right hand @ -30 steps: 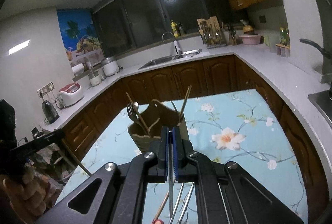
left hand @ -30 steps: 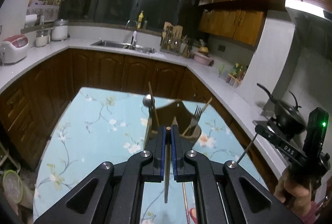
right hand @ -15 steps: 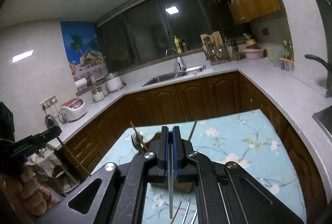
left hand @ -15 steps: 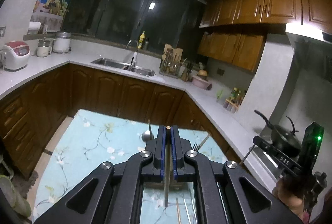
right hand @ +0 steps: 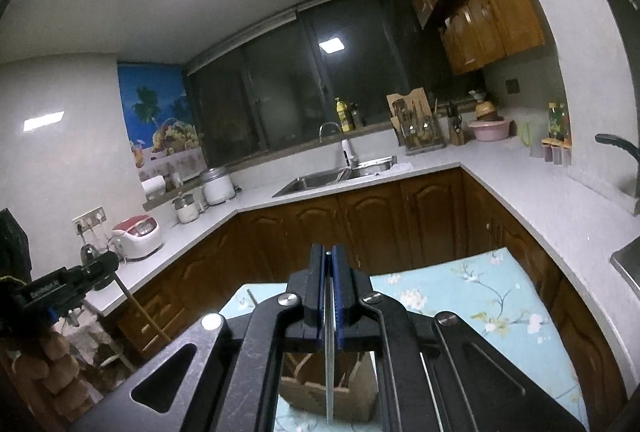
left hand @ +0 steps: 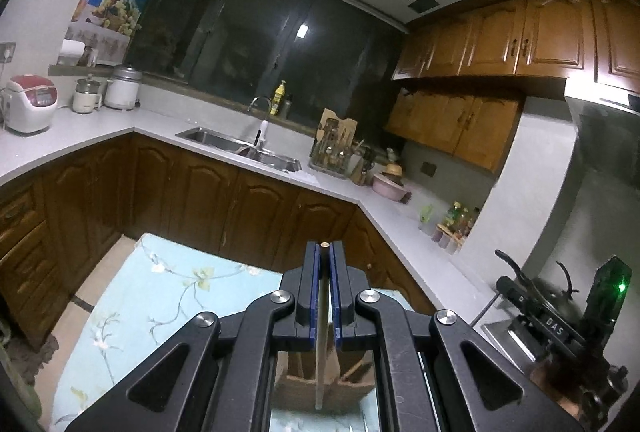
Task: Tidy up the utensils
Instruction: 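Carry the wooden chopstick with the left tool over the holder, then lower the chopstick into the holder and open the left tool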
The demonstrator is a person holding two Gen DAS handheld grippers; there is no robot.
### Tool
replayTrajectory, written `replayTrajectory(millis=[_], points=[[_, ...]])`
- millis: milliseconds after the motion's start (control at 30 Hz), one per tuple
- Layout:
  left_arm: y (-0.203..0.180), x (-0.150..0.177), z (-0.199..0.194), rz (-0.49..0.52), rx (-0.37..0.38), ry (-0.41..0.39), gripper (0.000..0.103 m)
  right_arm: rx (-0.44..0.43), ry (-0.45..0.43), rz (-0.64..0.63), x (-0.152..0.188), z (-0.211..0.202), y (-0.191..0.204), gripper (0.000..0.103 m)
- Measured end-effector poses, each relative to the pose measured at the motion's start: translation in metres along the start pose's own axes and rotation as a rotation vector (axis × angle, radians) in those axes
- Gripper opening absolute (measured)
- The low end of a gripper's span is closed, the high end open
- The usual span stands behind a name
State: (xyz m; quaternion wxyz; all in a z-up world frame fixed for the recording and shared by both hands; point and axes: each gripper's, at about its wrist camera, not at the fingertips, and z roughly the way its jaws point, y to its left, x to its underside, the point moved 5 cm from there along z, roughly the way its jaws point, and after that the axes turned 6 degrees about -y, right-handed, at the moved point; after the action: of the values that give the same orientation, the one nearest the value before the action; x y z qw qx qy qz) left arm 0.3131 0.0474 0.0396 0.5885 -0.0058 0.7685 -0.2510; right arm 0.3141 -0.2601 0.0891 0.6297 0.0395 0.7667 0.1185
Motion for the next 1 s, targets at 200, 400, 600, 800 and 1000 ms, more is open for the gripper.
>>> replayTrajectory(millis=[200, 400, 600, 800, 1000], points=[[0.014, 0.005, 0.027, -0.030, -0.011, -0.027, 0.003, 0.008, -0.028, -0.001, -0.003, 0.016, -0.002, 0.004], [0.017, 0.012, 0.053, -0.017, -0.034, -0.045, 0.003, 0.015, -0.045, -0.011, -0.001, 0.032, -0.004, 0.004], [0.024, 0.030, 0.079, -0.019, -0.056, -0.044, 0.003, 0.016, -0.040, -0.016, 0.010, 0.048, -0.009, 0.004], [0.028, 0.045, 0.102, -0.028, -0.070, -0.008, 0.003, 0.018, -0.011, -0.004, 0.031, 0.058, -0.015, 0.004], [0.021, 0.057, 0.118, 0.007, -0.091, 0.043, 0.003, 0.021, 0.017, 0.021, 0.050, 0.065, -0.024, 0.004]])
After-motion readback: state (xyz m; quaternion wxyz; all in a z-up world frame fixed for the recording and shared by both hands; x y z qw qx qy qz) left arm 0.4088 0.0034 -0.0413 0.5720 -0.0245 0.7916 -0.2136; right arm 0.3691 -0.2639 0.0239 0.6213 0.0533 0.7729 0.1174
